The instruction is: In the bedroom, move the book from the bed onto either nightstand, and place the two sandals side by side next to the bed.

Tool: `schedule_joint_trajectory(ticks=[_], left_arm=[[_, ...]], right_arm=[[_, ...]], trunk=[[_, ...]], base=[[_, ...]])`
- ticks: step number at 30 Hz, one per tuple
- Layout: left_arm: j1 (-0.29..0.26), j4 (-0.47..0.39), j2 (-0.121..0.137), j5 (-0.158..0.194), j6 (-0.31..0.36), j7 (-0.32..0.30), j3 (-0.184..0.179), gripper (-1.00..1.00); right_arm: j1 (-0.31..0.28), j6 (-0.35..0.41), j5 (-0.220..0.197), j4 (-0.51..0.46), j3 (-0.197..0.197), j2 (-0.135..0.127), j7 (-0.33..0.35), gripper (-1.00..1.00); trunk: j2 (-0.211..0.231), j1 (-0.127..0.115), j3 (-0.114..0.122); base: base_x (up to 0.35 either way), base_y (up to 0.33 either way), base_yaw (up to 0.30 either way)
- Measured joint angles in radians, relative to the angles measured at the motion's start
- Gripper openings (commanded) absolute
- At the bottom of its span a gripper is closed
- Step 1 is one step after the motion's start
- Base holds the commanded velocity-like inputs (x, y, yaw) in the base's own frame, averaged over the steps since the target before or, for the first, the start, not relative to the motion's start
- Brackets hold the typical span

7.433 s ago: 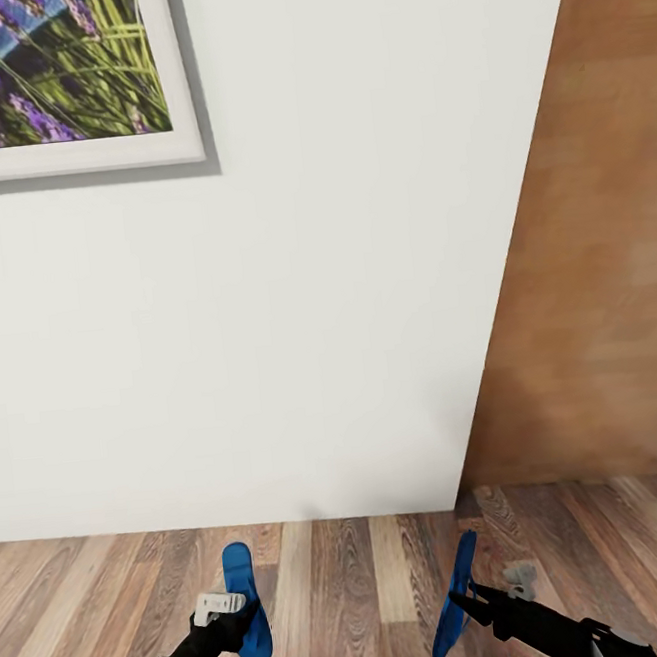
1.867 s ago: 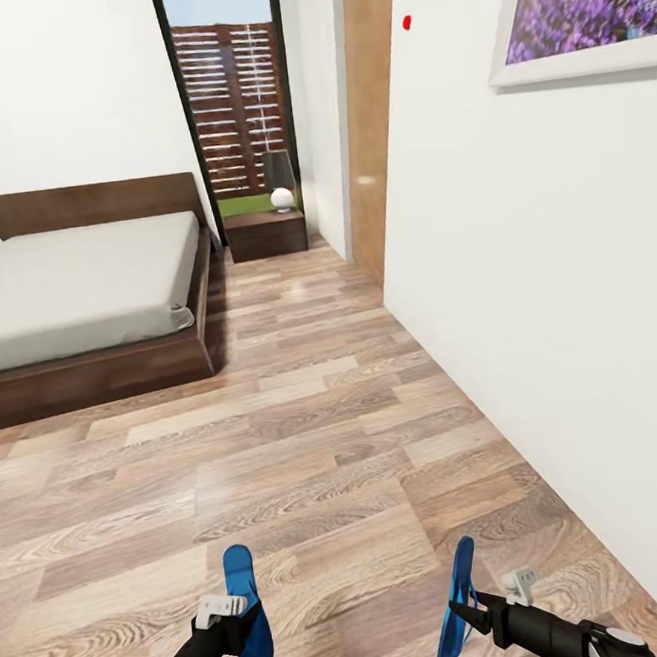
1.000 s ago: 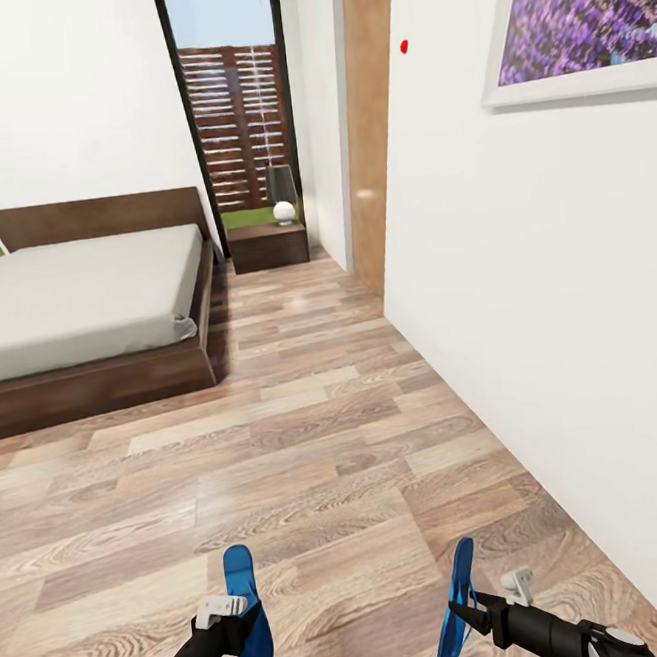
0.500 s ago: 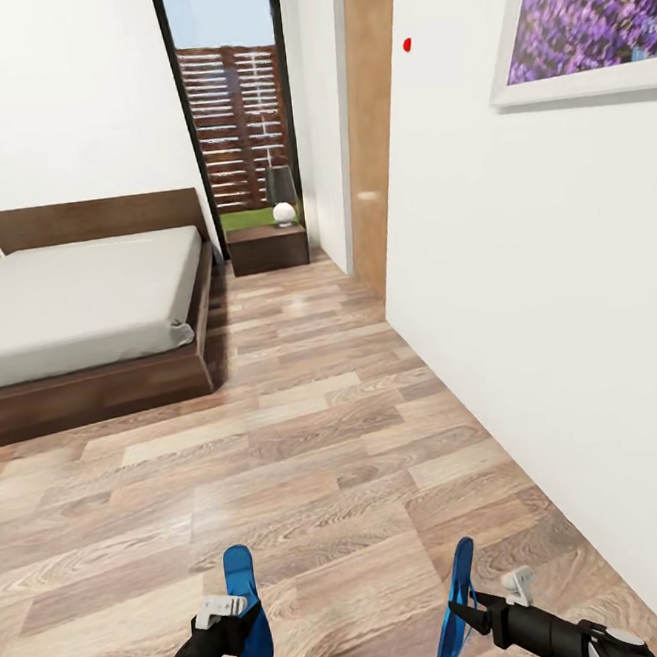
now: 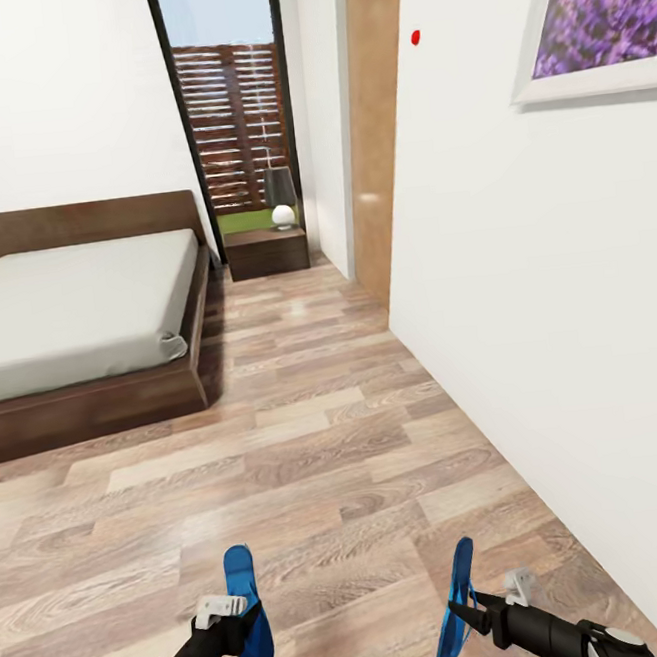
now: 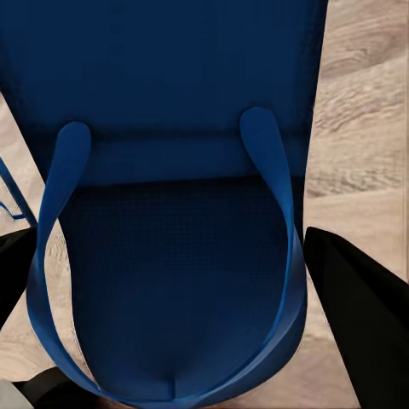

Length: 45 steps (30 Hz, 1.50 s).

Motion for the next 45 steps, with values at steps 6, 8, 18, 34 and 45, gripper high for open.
schedule_joint_trajectory(ticks=[6, 8, 18, 34, 45], left_arm=[[0.0, 0.0, 0.0, 0.0, 0.0, 0.0, 0.0, -1.0], [0.0, 0.0, 0.0, 0.0, 0.0, 0.0, 0.0, -1.0], [0.0, 0.0, 0.0, 0.0, 0.0, 0.001, 0.0, -1.0], [0.0, 0.0, 0.001, 0.0, 0.0, 0.003, 0.0, -1.0], [0.0, 0.0, 0.001, 0.0, 0.0, 0.002, 0.0, -1.0]], right_arm=[[0.0, 0.0, 0.0, 0.0, 0.0, 0.0, 0.0, -1.0], [0.0, 0.0, 0.0, 0.0, 0.0, 0.0, 0.0, -1.0], [0.0, 0.0, 0.0, 0.0, 0.0, 0.0, 0.0, -1.0], [0.0, 0.0, 0.001, 0.0, 0.0, 0.0, 0.0, -1.0], [0.0, 0.0, 0.002, 0.0, 0.0, 0.0, 0.0, -1.0]], trunk=[[0.0, 0.0, 0.0], [0.0, 0.0, 0.0], [0.0, 0.0, 0.0], [0.0, 0.0, 0.0], [0.0, 0.0, 0.0]], base=[[0.311, 0.0, 0.202], [0.31, 0.0, 0.124], [0.31, -0.029, 0.013], [0.31, -0.105, 0.0], [0.31, -0.1, 0.0]])
